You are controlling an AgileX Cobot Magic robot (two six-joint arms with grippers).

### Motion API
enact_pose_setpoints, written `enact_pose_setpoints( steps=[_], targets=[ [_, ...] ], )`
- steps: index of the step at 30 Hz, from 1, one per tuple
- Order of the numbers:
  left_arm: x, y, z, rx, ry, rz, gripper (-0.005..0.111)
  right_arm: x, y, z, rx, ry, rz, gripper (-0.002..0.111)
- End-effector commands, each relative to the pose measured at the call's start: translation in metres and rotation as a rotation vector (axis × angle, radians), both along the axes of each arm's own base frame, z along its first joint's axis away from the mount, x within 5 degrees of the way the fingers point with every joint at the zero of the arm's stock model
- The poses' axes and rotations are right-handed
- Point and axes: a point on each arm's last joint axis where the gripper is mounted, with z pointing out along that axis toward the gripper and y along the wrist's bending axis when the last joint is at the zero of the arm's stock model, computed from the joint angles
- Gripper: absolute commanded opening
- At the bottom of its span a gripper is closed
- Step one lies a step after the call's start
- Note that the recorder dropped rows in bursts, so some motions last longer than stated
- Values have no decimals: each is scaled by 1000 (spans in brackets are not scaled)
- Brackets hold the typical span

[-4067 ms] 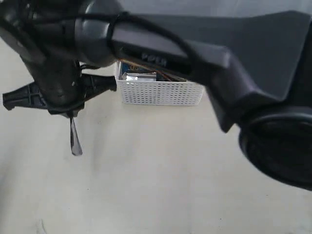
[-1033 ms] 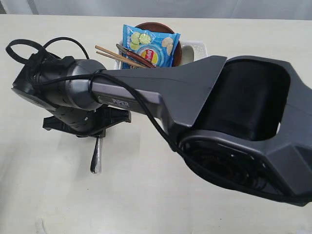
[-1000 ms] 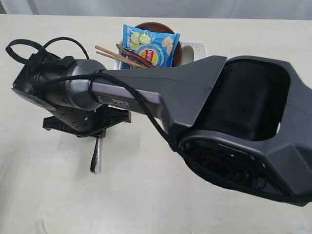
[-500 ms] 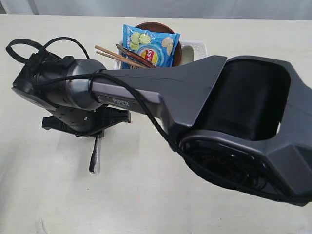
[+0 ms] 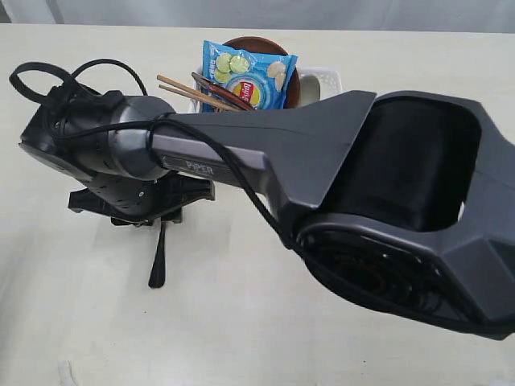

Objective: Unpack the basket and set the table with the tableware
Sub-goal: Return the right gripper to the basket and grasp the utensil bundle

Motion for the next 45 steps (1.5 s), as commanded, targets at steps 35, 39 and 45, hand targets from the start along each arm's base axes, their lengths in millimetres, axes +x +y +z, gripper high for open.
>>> enact_pose_setpoints(
  steps=[35, 39, 45],
  targets=[
    [0, 0, 0, 4, -11, 3, 0, 96, -135, 127, -113, -170, 624, 0],
    [0, 0, 0, 4, -11, 3, 0, 91, -130, 108, -1, -313, 708, 0],
    [0, 0, 0, 4, -11, 3, 0, 90, -131, 96, 0, -307, 724, 10]
  ],
)
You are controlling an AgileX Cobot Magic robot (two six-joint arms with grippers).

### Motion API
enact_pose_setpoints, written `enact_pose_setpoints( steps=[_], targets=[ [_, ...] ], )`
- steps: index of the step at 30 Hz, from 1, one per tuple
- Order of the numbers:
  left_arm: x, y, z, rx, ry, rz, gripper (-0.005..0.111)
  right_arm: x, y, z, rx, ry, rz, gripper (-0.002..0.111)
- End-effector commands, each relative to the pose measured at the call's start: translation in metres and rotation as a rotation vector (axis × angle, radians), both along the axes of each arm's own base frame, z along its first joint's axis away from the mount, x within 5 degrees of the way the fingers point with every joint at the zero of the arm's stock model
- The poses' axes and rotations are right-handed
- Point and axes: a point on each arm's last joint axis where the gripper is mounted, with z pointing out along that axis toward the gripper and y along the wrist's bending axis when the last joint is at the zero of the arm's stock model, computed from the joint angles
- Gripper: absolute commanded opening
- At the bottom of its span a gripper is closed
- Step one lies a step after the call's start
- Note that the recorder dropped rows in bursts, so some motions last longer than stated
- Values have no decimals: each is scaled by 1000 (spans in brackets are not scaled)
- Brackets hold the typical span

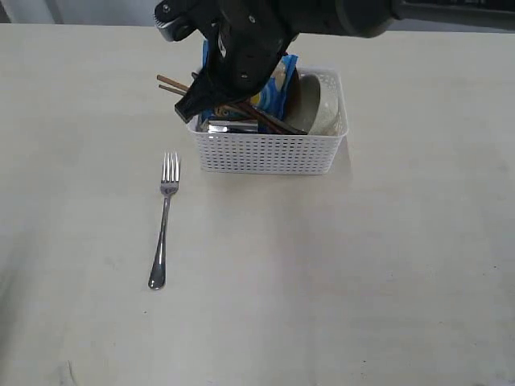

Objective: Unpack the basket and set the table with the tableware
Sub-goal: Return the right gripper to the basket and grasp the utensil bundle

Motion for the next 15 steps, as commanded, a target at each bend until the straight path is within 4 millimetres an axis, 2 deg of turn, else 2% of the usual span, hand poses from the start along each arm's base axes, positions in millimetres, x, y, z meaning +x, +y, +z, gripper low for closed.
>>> enact_pose_setpoints(
  steps=[1, 4, 7, 15],
  targets=[
    [0, 0, 0, 4, -11, 3, 0, 0, -1, 1, 3, -10, 12, 16],
    [0, 0, 0, 4, -11, 3, 0, 0, 1, -2, 7, -10, 15, 43],
    [0, 0, 0, 4, -11, 3, 0, 1, 2, -6, 1, -6, 17, 61],
    [0, 0, 0, 4, -11, 3, 0, 1, 11, -27, -65, -24, 82, 62]
  ],
)
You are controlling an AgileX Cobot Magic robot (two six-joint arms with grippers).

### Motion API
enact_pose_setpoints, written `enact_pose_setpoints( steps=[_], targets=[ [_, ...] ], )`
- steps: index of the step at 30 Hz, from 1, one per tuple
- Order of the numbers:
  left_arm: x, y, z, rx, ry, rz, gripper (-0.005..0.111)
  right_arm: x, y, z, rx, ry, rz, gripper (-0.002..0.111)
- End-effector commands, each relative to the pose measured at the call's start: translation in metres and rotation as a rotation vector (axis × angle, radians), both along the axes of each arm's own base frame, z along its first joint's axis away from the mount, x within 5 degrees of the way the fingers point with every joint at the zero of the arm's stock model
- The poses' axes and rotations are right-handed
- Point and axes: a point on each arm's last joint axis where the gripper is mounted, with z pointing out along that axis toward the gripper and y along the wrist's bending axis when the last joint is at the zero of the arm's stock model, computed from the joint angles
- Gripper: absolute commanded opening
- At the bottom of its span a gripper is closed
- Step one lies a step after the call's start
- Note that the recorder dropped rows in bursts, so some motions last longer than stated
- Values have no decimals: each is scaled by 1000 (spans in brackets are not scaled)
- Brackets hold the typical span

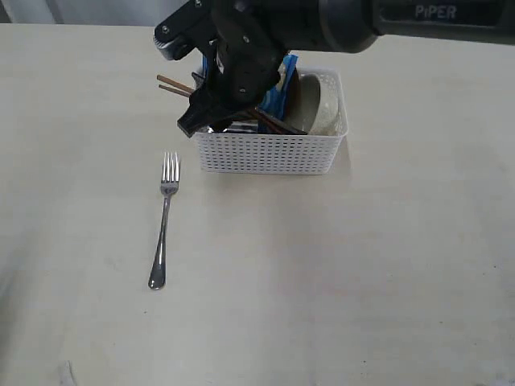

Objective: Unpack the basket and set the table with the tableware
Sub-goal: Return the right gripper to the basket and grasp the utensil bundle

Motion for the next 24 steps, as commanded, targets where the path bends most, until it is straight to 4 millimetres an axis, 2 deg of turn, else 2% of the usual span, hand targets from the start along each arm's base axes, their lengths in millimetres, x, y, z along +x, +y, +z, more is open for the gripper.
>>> enact_pose_setpoints(
  steps=[1, 14, 24],
  targets=[
    [0, 0, 0, 4, -11, 3, 0, 1, 7, -9, -17, -42, 45, 62],
    [0, 0, 0, 6, -11, 3, 0, 18, 8, -34, -66, -146, -18, 62],
    [0, 0, 0, 6, -11, 3, 0, 22, 11, -64, -74, -126, -44, 62]
  ],
)
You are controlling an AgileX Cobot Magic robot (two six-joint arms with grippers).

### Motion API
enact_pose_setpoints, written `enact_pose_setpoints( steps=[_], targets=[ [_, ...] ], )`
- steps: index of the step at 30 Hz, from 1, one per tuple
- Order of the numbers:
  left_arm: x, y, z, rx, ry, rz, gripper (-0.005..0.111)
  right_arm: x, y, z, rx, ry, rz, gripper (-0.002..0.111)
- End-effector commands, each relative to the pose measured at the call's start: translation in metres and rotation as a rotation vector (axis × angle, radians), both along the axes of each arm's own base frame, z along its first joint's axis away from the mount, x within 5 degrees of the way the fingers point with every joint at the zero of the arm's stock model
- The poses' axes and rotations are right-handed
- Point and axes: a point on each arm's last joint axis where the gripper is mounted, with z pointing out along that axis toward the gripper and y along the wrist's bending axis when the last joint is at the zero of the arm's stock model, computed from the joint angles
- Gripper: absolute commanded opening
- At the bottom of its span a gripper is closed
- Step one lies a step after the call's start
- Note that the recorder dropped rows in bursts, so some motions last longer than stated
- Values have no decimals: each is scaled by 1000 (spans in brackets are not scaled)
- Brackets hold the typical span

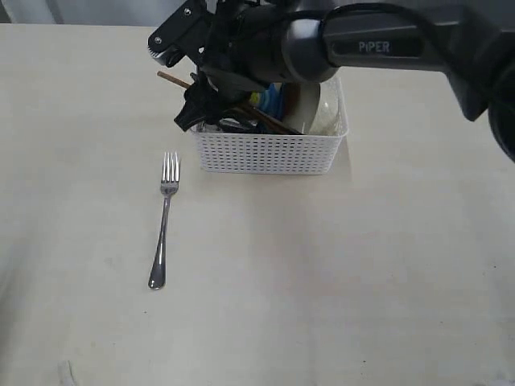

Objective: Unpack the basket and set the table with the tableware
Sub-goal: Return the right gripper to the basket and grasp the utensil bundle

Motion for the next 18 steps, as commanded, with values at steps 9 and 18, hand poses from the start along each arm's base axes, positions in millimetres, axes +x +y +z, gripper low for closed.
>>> enact_pose_setpoints(
  steps=[9, 18],
  targets=[
    [0, 0, 0, 6, -11, 3, 0, 0, -4, -38, -62, 63, -45, 18],
    [0, 0, 0, 6, -11, 3, 0, -3, -3, -26, -104, 24, -23, 0]
  ],
)
